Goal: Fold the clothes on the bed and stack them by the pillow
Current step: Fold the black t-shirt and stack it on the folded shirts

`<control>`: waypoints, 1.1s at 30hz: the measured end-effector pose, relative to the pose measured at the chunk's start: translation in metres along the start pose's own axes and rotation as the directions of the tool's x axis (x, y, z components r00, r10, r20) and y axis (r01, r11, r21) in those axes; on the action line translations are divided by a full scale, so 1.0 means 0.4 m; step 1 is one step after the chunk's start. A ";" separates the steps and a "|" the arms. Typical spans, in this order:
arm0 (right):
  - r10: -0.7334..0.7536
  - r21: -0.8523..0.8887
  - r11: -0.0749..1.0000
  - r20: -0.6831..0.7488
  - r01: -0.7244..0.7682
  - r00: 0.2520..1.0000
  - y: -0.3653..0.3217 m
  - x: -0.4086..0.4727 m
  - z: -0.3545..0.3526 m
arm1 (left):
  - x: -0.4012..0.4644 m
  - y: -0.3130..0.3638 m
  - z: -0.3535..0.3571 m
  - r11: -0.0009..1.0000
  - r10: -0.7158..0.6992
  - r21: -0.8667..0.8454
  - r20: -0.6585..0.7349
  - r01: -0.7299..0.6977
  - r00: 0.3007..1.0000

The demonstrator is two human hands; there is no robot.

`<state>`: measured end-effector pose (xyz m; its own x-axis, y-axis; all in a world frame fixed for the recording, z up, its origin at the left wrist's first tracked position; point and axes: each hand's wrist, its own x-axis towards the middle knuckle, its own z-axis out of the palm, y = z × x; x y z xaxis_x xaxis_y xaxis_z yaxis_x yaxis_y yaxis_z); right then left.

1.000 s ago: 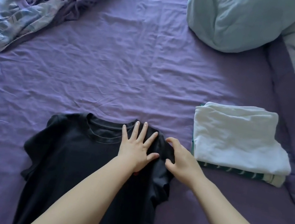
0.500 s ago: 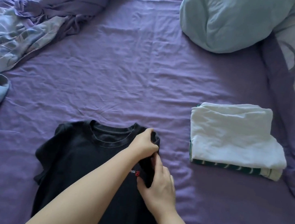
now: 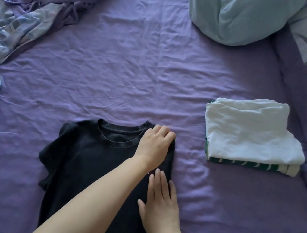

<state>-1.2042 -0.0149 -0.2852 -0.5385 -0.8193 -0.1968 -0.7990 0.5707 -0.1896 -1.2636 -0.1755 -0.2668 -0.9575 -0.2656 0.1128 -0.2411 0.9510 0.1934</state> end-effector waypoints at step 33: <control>-0.234 0.093 0.971 0.151 0.222 0.960 -0.479 0.326 -0.031 | -0.452 -0.573 -0.186 0.524 -0.674 -0.412 0.334 0.745 0.659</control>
<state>-1.1246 -0.2317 -0.2626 -0.2897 -0.9120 -0.2903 -0.8699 0.3774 -0.3175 -1.0232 -0.3573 -0.2591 -0.5209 -0.7635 -0.3817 -0.7746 0.2349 0.5872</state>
